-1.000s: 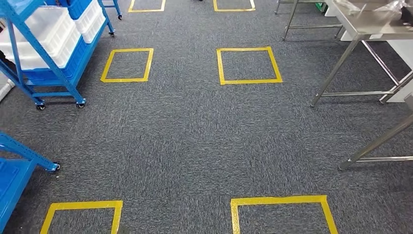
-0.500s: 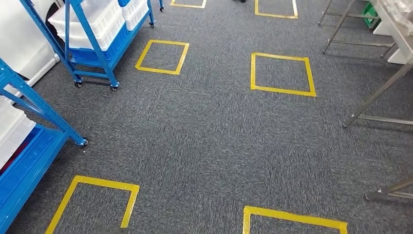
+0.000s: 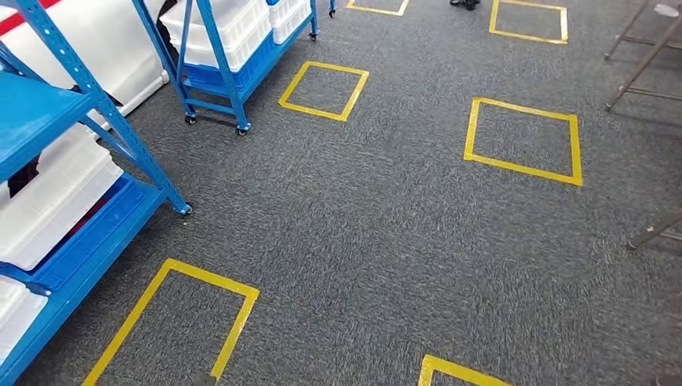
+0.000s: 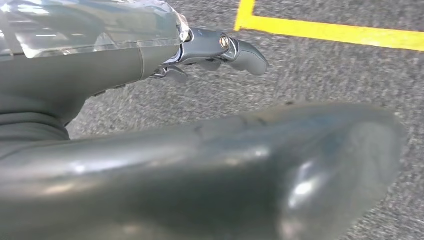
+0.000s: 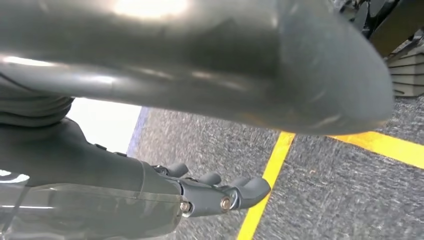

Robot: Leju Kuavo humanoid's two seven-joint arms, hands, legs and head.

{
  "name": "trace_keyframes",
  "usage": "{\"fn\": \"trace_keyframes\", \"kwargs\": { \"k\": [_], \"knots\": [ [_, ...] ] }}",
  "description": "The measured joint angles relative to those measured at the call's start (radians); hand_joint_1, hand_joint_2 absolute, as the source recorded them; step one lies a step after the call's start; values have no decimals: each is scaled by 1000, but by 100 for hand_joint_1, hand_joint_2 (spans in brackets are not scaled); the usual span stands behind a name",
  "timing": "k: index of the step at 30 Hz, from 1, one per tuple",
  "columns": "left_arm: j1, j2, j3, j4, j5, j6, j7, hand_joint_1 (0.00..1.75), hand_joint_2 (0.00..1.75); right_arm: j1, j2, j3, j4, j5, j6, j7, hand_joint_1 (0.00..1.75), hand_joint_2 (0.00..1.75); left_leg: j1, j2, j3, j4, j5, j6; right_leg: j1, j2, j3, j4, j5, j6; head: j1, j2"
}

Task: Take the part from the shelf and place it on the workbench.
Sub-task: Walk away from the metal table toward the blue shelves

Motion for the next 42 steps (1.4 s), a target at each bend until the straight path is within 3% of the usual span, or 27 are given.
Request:
{"fn": "trace_keyframes", "kwargs": {
  "k": [2,3,4,5,7,8,9,11,13,15,17,19,20,21,22,24,26,28,29,31,33,35,36,37,39,41,42],
  "knots": [
    [-5,-1,1,0,9,7,-3,0,0,2,1,0,0,9,1,-15,0,0,0,55,-56,122,-66,-3,3,-31,1,-4,1,-10,0,0],
    [-7,-1,2,0,15,10,-5,0,0,2,1,0,0,14,0,-22,0,0,2,67,-86,187,-93,-5,5,-48,1,-4,0,-11,0,0],
    [-8,-2,3,0,19,12,-6,0,0,1,2,0,0,18,-1,-28,0,0,5,73,-105,230,-105,-8,6,-63,1,-3,-1,-11,0,0],
    [-7,-4,5,0,22,14,-7,0,0,-1,2,0,0,20,-2,-32,0,0,7,78,-106,236,-97,-10,7,-77,1,-3,-2,-10,0,0],
    [-5,-5,8,0,26,13,-9,0,0,-6,2,0,0,20,-6,-36,0,0,12,100,-49,133,-37,-14,6,-102,4,0,-7,-4,0,0],
    [-6,-5,10,0,25,11,-9,0,0,-8,3,0,0,18,-8,-37,0,0,11,125,-11,61,-12,-15,7,-112,6,2,-11,1,0,0],
    [-7,-6,10,0,23,8,-9,0,0,-8,3,0,0,15,-10,-37,0,0,10,144,18,5,6,-11,10,-122,7,6,-15,7,0,0],
    [-8,-8,10,0,17,2,-10,0,0,-9,3,0,0,10,-12,-35,0,0,4,157,36,-37,10,0,15,-139,10,10,-21,18,0,0],
    [-5,-8,10,0,10,-4,-10,0,0,-14,3,0,-1,7,-13,-34,0,0,2,133,33,-39,13,15,14,-151,14,11,-25,29,0,0],
    [-4,-9,10,0,6,-6,-10,0,0,-15,5,0,-1,6,-13,-34,0,0,3,112,33,-44,18,27,7,-115,2,41,-53,39,0,0],
    [-7,-9,10,0,2,-7,-10,0,0,-11,6,-1,-1,5,-12,-35,0,0,3,90,33,-46,21,34,4,-56,-52,154,-116,41,1,0],
    [-8,-9,10,0,-5,-8,-10,0,0,-6,6,-2,-1,2,-13,-35,0,0,-2,63,33,-45,20,38,6,-34,-123,286,-158,37,0,0],
    [-8,-10,10,0,-8,-8,-9,0,0,-5,6,-2,-1,0,-13,-35,0,0,-5,49,35,-45,19,40,8,-31,-142,312,-150,33,0,0],
    [-8,-10,10,0,-10,-9,-9,0,0,-4,6,-3,-1,-1,-13,-35,0,0,-7,34,37,-45,18,41,12,-27,-144,297,-121,25,0,0],
    [-7,-10,10,0,-11,-10,-9,0,0,-3,6,-4,-1,-2,-14,-35,0,0,-9,19,40,-45,18,42,16,-18,-129,245,-77,16,0,0],
    [-9,-14,10,0,-12,-13,-11,0,0,-2,5,-7,-2,-4,-14,-34,0,0,-10,-9,43,-44,16,42,25,26,-84,111,5,-4,1,0],
    [-10,-20,9,0,-13,-14,-15,0,0,-1,1,-13,-3,-6,-15,-31,0,0,-8,-36,40,-44,15,38,29,57,-57,40,30,-15,0,0],
    [-9,-24,9,0,-13,-15,-21,0,0,-2,-3,-17,-4,-6,-13,-26,0,0,-6,-58,36,-46,16,29,27,42,-47,22,27,-18,0,0],
    [-7,-24,9,0,-14,-15,-25,0,0,-4,-3,-18,-4,-6,-11,-24,0,0,-8,-50,34,-43,12,24,25,28,-40,10,29,-20,0,0],
    [-5,-24,8,0,-20,-15,-33,0,0,-5,-3,-20,-4,-6,-8,-23,0,0,-13,4,9,10,-24,15,18,-1,-26,-14,35,-23,0,0],
    [-8,-24,6,0,-29,-15,-36,0,0,-1,-3,-24,-4,-9,-6,-22,0,0,-8,59,-49,131,-83,5,19,-32,-19,-19,34,-24,0,0],
    [-8,-23,2,0,-34,-16,-36,0,0,1,-3,-27,-4,-13,-6,-22,0,0,2,74,-94,216,-101,-8,17,-63,-16,-17,27,-21,0,0],
    [-7,-23,0,0,-37,-17,-35,0,0,1,-3,-28,-4,-14,-6,-22,0,0,7,79,-92,207,-83,-14,14,-77,-14,-14,23,-17,0,0],
    [-6,-22,-1,0,-40,-17,-34,0,0,1,-3,-29,-4,-15,-7,-22,0,0,12,88,-70,159,-49,-21,10,-90,-12,-10,18,-12,0,0],
    [-6,-21,-1,0,-45,-18,-32,0,0,1,-2,-30,-4,-15,-8,-22,0,0,15,127,-5,26,10,-28,7,-112,-7,2,5,3,0,0],
    [-7,-21,-2,0,-46,-18,-32,0,0,0,-3,-33,-4,-15,-9,-22,0,0,12,147,26,-36,26,-16,10,-129,-4,12,-4,16,0,0],
    [-7,-20,-2,0,-46,-19,-32,0,0,-2,-3,-33,-4,-15,-9,-22,0,0,8,140,25,-35,24,-5,11,-136,-2,14,-6,21,0,0]
  ]
}}
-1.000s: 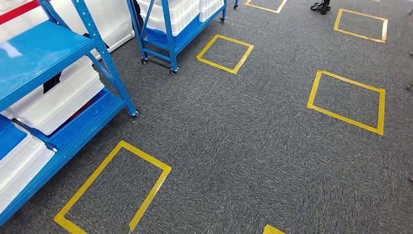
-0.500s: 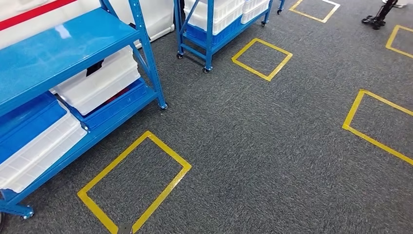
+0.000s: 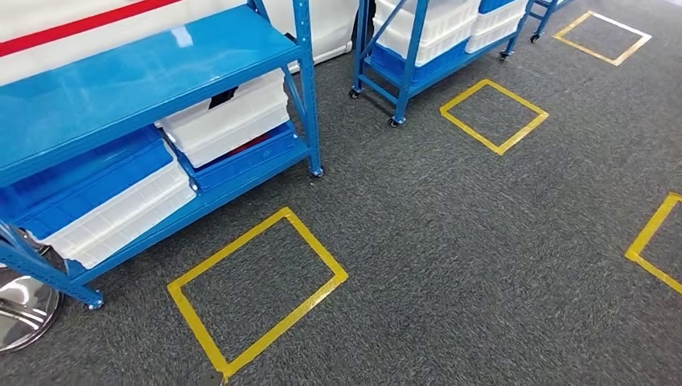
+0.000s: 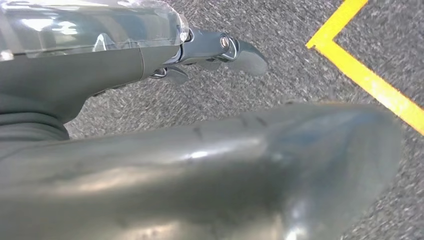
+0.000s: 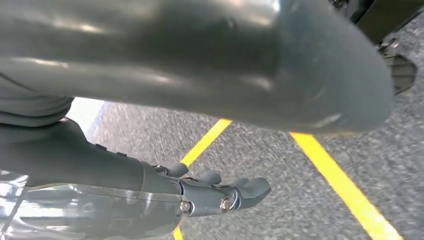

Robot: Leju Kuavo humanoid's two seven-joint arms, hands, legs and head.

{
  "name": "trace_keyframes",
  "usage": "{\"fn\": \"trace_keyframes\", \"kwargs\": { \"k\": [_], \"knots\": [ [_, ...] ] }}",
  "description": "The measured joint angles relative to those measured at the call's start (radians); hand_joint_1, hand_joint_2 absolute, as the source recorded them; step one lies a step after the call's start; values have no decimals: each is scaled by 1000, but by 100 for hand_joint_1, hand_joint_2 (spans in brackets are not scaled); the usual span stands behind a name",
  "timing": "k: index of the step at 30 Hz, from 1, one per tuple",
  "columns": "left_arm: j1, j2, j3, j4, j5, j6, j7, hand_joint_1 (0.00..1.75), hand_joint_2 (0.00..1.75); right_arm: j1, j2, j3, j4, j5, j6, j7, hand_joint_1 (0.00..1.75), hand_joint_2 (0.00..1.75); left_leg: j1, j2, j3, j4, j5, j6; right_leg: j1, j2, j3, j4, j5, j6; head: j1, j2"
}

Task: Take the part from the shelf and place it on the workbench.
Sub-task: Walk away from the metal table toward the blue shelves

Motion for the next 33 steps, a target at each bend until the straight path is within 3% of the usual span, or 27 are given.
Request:
{"fn": "trace_keyframes", "kwargs": {
  "k": [2,4,6,7,8,9,10,11,13,15,17,18,19,21,23,24,25,26,28,29,30,32,33],
  "knots": [
    [2,1,0,0,0,0,0,0,0,-5,1,-1,0,0,0,0,0,0,-1,-20,-2,-3,4,18,-5,-3,4,2,-5,11,0,0],
    [1,1,0,0,0,0,0,0,0,-5,1,-1,0,0,0,0,0,0,1,-40,-4,-8,11,32,-12,40,-14,50,-45,19,0,0],
    [-1,1,0,0,0,0,0,0,0,-1,2,-2,0,0,0,0,0,0,0,-61,-10,-10,16,40,-14,91,-73,177,-118,21,0,0],
    [-2,1,0,0,0,0,0,0,0,1,2,-2,0,0,0,0,0,0,-2,-73,-12,-9,18,42,-13,101,-106,246,-146,20,0,0],
    [-1,1,0,0,0,0,0,0,0,3,1,-3,0,0,0,0,0,0,-4,-86,-14,-9,19,44,-13,104,-127,290,-155,18,0,0],
    [0,1,0,0,0,0,1,0,0,4,1,-3,0,0,0,0,0,0,-6,-100,-14,-9,20,44,-12,106,-131,295,-142,14,0,0],
    [1,1,0,0,1,1,2,0,0,4,1,-3,0,0,0,0,0,0,-8,-114,-14,-8,21,44,-10,110,-115,260,-112,8,0,0],
    [1,1,0,0,1,1,4,0,0,4,1,-3,0,1,0,-1,0,0,-9,-129,-13,-8,22,43,-8,121,-84,193,-72,1,0,0],
    [1,-2,0,0,1,3,8,0,0,5,0,-3,0,4,-1,-2,0,0,-10,-155,-14,-6,25,37,-5,173,-24,60,-16,-12,0,0],
    [1,-4,0,0,1,5,12,0,0,4,-2,-3,0,7,-2,-2,0,0,-9,-177,-19,-6,29,27,-2,199,-4,10,-4,-15,0,0],
    [3,-4,0,0,2,6,14,0,0,2,-1,-3,0,10,-2,-3,0,0,-6,-195,-25,-7,33,15,-3,172,-2,3,3,-17,0,0],
    [5,-4,0,0,2,6,14,0,0,1,0,-3,0,11,-3,-2,0,0,-8,-184,-31,2,26,10,-5,159,-1,-3,7,-22,0,0],
    [5,-3,0,0,2,7,14,0,0,2,1,-3,0,12,-3,-2,0,0,-10,-160,-44,27,7,6,-7,144,0,-9,11,-26,-1,0],
    [4,-3,0,0,3,7,12,0,0,6,1,-3,0,14,-3,-1,0,0,-13,-94,-91,136,-62,0,-6,111,0,-14,14,-33,-1,0],
    [4,-3,0,0,3,8,8,0,0,10,1,-3,0,16,-3,4,0,0,-10,-66,-139,259,-119,-7,-2,76,-2,-13,14,-35,-1,0],
    [5,-3,0,0,2,8,5,0,0,11,1,-3,0,16,-4,7,0,0,-8,-61,-141,279,-122,-10,-1,59,-3,-12,13,-35,-1,0],
    [7,-3,0,0,2,8,4,0,0,10,1,-3,0,16,-4,10,0,0,-6,-57,-121,256,-104,-13,0,44,-3,-11,13,-35,-1,0],
    [8,-3,0,0,2,9,3,0,0,9,1,-3,0,16,-4,12,0,0,-5,-49,-84,197,-75,-13,0,30,-3,-10,12,-34,-1,0],
    [7,-3,0,0,2,11,2,0,0,7,1,-4,0,16,-5,14,0,0,-8,0,4,49,-28,-5,3,6,1,-7,7,-28,-1,0],
    [6,-3,0,0,2,11,1,0,0,6,1,-4,0,17,-5,15,0,0,-11,19,28,4,-18,2,5,-4,3,-6,5,-23,-1,0],
    [6,-3,0,0,2,12,1,0,0,4,1,-5,0,17,-6,15,0,0,-14,30,38,-18,-16,10,7,-13,5,-5,4,-19,-1,0],
    [8,-2,1,0,2,12,-1,0,0,-1,1,-7,0,16,-7,15,0,0,-15,10,35,-22,-11,22,8,-28,9,-6,3,-9,-1,0],
    [10,-2,1,0,2,12,-1,0,0,-3,1,-8,0,16,-7,15,0,0,-12,-1,36,-27,-7,28,6,-14,10,-1,-3,-3,-1,0]
  ]
}}
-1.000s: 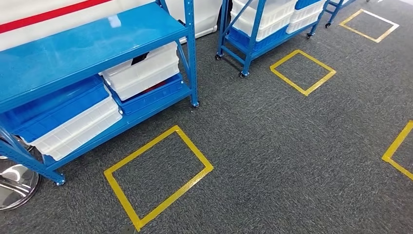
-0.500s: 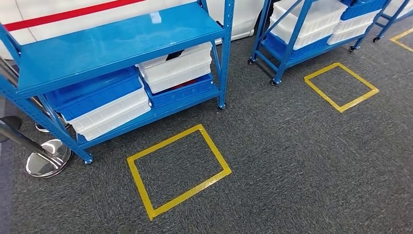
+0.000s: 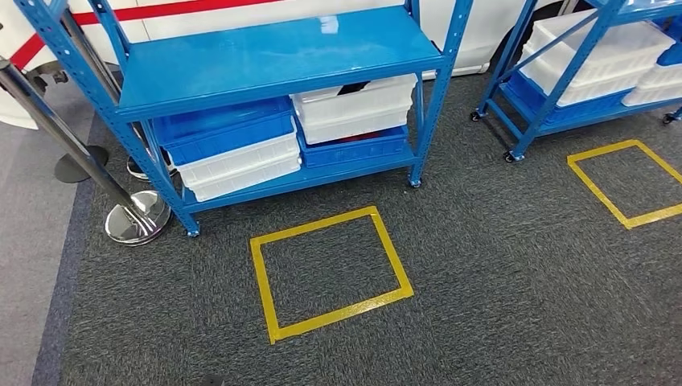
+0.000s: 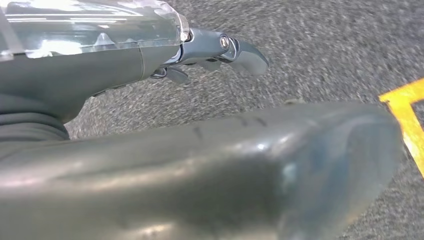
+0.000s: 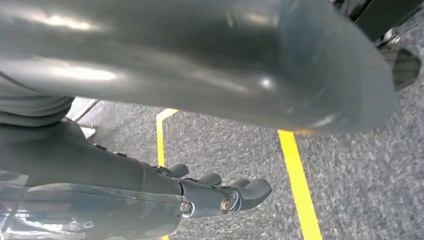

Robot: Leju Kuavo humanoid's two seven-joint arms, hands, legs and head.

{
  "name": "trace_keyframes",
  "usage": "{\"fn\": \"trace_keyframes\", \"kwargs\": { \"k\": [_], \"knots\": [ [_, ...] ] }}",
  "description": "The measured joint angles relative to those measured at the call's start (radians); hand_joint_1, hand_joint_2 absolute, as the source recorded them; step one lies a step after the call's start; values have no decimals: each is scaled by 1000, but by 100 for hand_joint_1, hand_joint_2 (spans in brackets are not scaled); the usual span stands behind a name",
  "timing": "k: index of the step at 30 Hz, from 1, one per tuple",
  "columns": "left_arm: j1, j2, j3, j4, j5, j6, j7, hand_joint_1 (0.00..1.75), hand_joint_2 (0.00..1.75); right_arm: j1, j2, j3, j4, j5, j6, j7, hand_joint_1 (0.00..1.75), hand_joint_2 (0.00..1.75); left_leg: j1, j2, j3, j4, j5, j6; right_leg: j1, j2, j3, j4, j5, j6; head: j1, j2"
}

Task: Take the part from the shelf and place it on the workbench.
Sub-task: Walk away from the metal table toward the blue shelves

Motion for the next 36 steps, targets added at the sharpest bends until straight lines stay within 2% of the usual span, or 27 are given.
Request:
{"fn": "trace_keyframes", "kwargs": {
  "k": [1,3,5,6,7,8,10,12,13,14,15,16,17,18,19,20,21,22,23,24,26,27,29,31,33,35,36],
  "knots": [
    [1,0,0,0,0,0,0,0,0,-1,0,0,0,0,0,-1,0,0,3,-11,1,-5,5,7,-3,27,-7,19,-17,6,0,0],
    [-1,0,0,0,-1,0,-2,0,0,3,1,-2,0,0,0,-2,0,0,7,-34,-1,-10,14,16,-9,95,-48,116,-80,14,0,0],
    [-2,-1,0,0,-1,-1,-3,0,0,8,2,-3,0,0,0,-2,0,0,7,-60,-8,-8,18,18,-13,118,-109,247,-137,16,0,0],
    [-1,-1,0,0,-2,-2,-3,0,0,10,2,-4,0,0,0,-2,0,0,7,-75,-10,-6,19,17,-14,120,-126,280,-140,18,0,0],
    [0,-1,0,0,-2,-3,-3,0,0,12,2,-4,0,0,0,-2,0,0,8,-91,-11,-3,19,16,-17,121,-124,274,-121,18,0,0],
    [1,-1,0,0,-2,-4,-3,0,0,12,2,-4,0,0,0,-2,0,0,9,-106,-11,0,19,13,-20,125,-104,229,-86,19,0,0],
    [0,-1,0,0,-2,-5,-3,0,0,12,2,-4,0,0,0,-2,0,0,9,-133,-15,12,15,3,-29,166,-45,95,-19,21,0,0],
    [-1,-1,0,0,-2,-5,-3,0,0,13,2,-6,0,0,0,-3,0,0,7,-156,-26,22,15,-10,-31,201,-20,29,1,17,0,0],
    [-1,-1,0,0,-2,-5,-3,0,0,12,2,-6,0,0,-1,-3,0,0,7,-167,-32,23,17,-18,-29,201,-21,27,-1,12,0,0],
    [1,-1,0,0,-2,-5,-3,0,0,11,2,-7,0,0,-1,-2,0,0,9,-178,-37,22,20,-25,-29,188,-22,27,1,5,0,0],
    [3,-1,0,0,-2,-5,-3,0,0,10,3,-7,0,0,-1,-2,0,0,11,-174,-40,24,19,-30,-28,176,-22,25,4,-3,0,0],
    [5,0,0,0,-2,-6,-3,0,0,10,3,-8,0,0,-2,-1,0,0,11,-154,-48,40,7,-35,-28,163,-23,22,7,-12,0,0],
    [5,0,0,0,-3,-7,-4,0,0,10,4,-8,0,0,-2,-1,0,0,10,-125,-65,76,-17,-39,-28,148,-24,20,9,-20,0,0],
    [4,0,0,0,-4,-8,-4,0,0,12,4,-9,0,0,-2,0,0,0,9,-92,-89,133,-51,-41,-26,133,-26,19,10,-25,0,0],
    [2,0,0,0,-6,-10,-6,0,0,14,4,-10,0,-1,-3,1,0,0,9,-71,-120,203,-89,-43,-22,118,-28,19,11,-29,-1,0],
    [1,0,0,0,-9,-13,-8,0,0,15,4,-11,0,-1,-3,2,0,0,9,-63,-147,269,-119,-45,-19,102,-30,19,11,-30,-1,0],
    [1,0,0,0,-13,-16,-9,0,0,16,4,-11,0,-2,-5,3,0,0,9,-60,-162,310,-132,-45,-16,88,-31,19,11,-31,-1,0],
    [2,0,0,0,-16,-18,-11,0,0,17,4,-11,0,-4,-8,4,0,0,9,-59,-157,313,-126,-43,-13,76,-31,20,11,-31,-1,0],
    [3,0,0,0,-19,-20,-14,0,0,15,4,-13,0,-10,-14,4,0,0,8,-57,-132,276,-103,-39,-11,68,-31,20,11,-31,0,0],
    [5,0,0,0,-20,-20,-17,0,0,13,5,-17,0,-17,-21,4,0,0,6,-54,-91,207,-70,-32,-8,62,-29,20,11,-30,-1,0],
    [5,2,0,0,-21,-20,-23,0,0,8,9,-28,0,-31,-32,4,0,0,0,-40,-16,71,-30,-16,-4,52,-28,20,11,-27,0,0],
    [4,3,0,0,-21,-20,-25,0,0,6,11,-32,0,-35,-35,4,0,0,-4,-34,3,34,-24,-10,-4,49,-29,20,12,-23,-1,0],
    [6,4,-1,0,-21,-19,-30,0,0,2,12,-38,0,-38,-36,4,0,0,-8,-32,6,17,-26,-2,-5,44,-28,18,13,-12,-1,0],
    [10,5,-1,0,-22,-17,-35,0,0,0,12,-41,0,-37,-36,2,0,0,-2,-36,17,-1,-17,8,-6,53,-27,25,7,-1,-1,0],
    [9,5,-1,0,-22,-16,-39,0,0,3,11,-44,0,-37,-35,-2,0,0,5,-41,27,-17,-7,16,-8,86,-61,97,-33,7,0,0],
    [7,5,-2,0,-24,-16,-41,0,0,7,11,-47,0,-36,-34,-4,0,0,3,-45,29,-18,-8,20,-12,112,-132,229,-90,14,1,0],
    [7,5,-2,0,-26,-16,-42,0,0,9,11,-49,0,-36,-33,-4,0,0,3,-48,32,-18,-10,19,-14,116,-162,278,-101,16,1,0]
  ]
}}
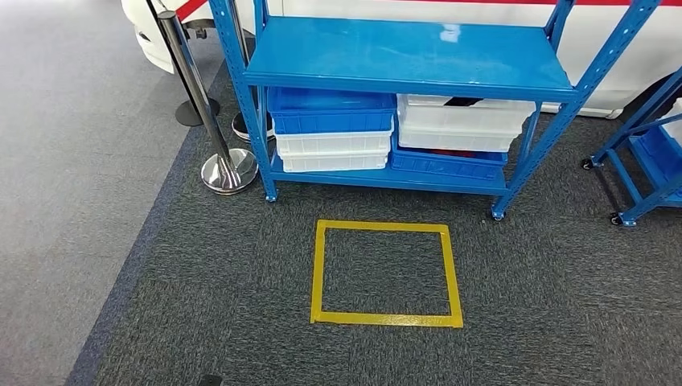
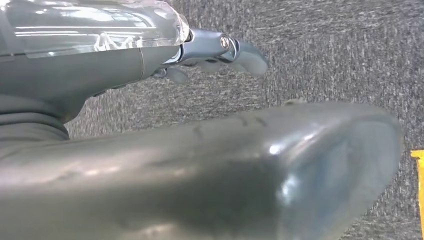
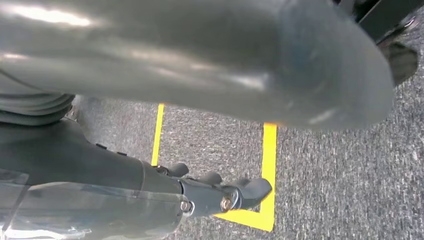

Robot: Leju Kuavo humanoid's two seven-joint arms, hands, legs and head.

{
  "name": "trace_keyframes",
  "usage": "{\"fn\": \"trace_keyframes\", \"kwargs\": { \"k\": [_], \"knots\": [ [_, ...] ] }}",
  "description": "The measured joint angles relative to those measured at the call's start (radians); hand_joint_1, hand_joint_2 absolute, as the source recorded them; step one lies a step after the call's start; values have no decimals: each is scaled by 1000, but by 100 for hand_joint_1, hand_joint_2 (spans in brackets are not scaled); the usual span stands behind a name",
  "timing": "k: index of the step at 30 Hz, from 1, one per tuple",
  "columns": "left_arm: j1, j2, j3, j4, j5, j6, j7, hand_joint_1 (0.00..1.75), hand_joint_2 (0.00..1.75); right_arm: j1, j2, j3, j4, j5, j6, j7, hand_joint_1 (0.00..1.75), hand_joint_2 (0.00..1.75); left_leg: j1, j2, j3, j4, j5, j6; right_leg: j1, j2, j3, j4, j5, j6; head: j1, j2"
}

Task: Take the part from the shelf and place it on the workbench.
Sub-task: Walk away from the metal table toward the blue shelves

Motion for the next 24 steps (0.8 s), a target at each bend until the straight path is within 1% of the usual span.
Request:
{"fn": "trace_keyframes", "kwargs": {
  "k": [1,2,3,4,5,6,8,9,10,11,12,13,14,15,16,17,18,19,20,21,22,23,24],
  "knots": [
    [0,0,-1,0,-3,0,0,0,0,2,0,-2,0,0,0,0,0,0,0,-4,5,0,-4,-1,-2,1,-14,15,9,2,0,0],
    [1,0,-1,0,-7,-1,-1,0,0,4,-1,-3,0,0,1,0,0,0,1,-8,12,1,-9,-3,-4,1,-8,-10,40,4,0,0],
    [2,0,-2,0,-10,-1,-1,0,0,5,-1,-4,0,0,2,0,0,0,2,-12,20,3,-16,-7,-7,2,16,-72,84,5,0,0],
    [2,-1,-3,0,-12,-1,-1,0,0,7,-2,-4,0,0,2,0,0,0,2,-15,27,5,-25,-12,-9,5,45,-140,122,6,0,0],
    [2,-1,-3,0,-12,-1,-1,0,0,8,-2,-5,0,0,3,0,0,0,1,-18,31,10,-33,-18,-10,9,70,-199,146,4,0,0],
    [1,-1,-3,0,-12,-1,-1,0,0,8,-2,-5,0,0,3,0,0,0,-1,-20,32,13,-41,-24,-10,12,85,-236,155,0,0,0],
    [-1,0,-4,0,-12,-1,-2,0,0,7,-2,-5,0,0,4,0,0,0,-3,-22,33,13,-50,-35,-6,14,90,-249,144,-13,0,0],
    [-1,0,-4,0,-12,-1,-2,0,0,6,-2,-5,0,0,4,0,0,0,-2,-22,36,11,-54,-40,-6,13,93,-250,141,-20,0,0],
    [-1,0,-4,0,-12,-1,-2,0,0,6,-2,-5,0,0,4,0,0,0,0,-21,36,19,-61,-45,-7,12,98,-253,136,-27,0,0],
    [-2,0,-4,0,-12,-2,-2,0,0,6,-2,-5,0,0,4,0,0,0,1,-18,27,46,-75,-50,-8,9,105,-256,132,-35,0,0],
    [-2,0,-4,0,-12,-2,-2,0,0,6,-1,-5,0,1,5,0,0,0,3,-16,4,93,-95,-54,-9,7,113,-258,127,-41,0,0],
    [-2,0,-4,0,-12,-3,-1,0,0,7,-1,-5,0,2,5,0,0,0,4,-12,-35,165,-120,-57,-8,5,121,-259,120,-46,0,0],
    [-2,0,-4,0,-12,-4,0,0,0,8,-1,-5,0,4,5,0,0,0,5,-11,-83,242,-143,-60,-7,3,128,-259,113,-48,0,0],
    [-1,0,-4,0,-12,-4,1,0,0,8,-2,-5,0,5,5,0,0,0,5,-10,-128,305,-153,-61,-6,3,136,-259,105,-49,0,0],
    [0,0,-4,0,-12,-4,3,0,0,8,-2,-5,0,6,5,0,0,0,6,-10,-160,338,-145,-60,-5,3,147,-259,96,-49,0,0],
    [2,0,-4,0,-11,-4,4,0,0,7,-2,-5,0,7,6,0,0,0,5,-9,-172,327,-112,-57,-3,4,161,-259,87,-48,0,0],
    [3,0,-4,0,-11,-4,5,0,0,7,-2,-5,0,8,6,0,0,0,4,-9,-165,279,-63,-52,-2,4,176,-260,76,-47,0,0],
    [4,0,-4,0,-11,-4,6,0,0,9,-2,-5,0,8,6,1,0,0,1,-7,-148,210,-11,-43,-2,3,190,-261,65,-45,0,0],
    [4,1,-4,0,-11,-4,7,0,0,9,0,-6,1,8,7,2,0,0,-3,-4,-130,150,24,-33,0,2,201,-262,55,-42,0,0],
    [4,2,-4,0,-11,-4,8,0,0,8,1,-6,2,8,8,3,0,0,-9,-1,-114,103,41,-24,0,2,207,-263,47,-37,1,0],
    [3,2,-4,0,-11,-3,9,0,0,7,2,-6,2,8,9,4,0,0,-14,2,-105,78,40,-17,-1,2,211,-266,41,-31,1,0],
    [2,2,-4,0,-11,-3,10,0,0,5,3,-6,2,8,9,4,0,0,-17,2,-99,67,29,-12,-1,1,215,-266,43,-22,2,0],
    [2,2,-4,0,-11,-2,11,0,0,4,3,-6,2,8,10,4,0,0,-16,-1,-88,54,22,-7,-2,-1,219,-262,47,-15,2,0]
  ]
}}
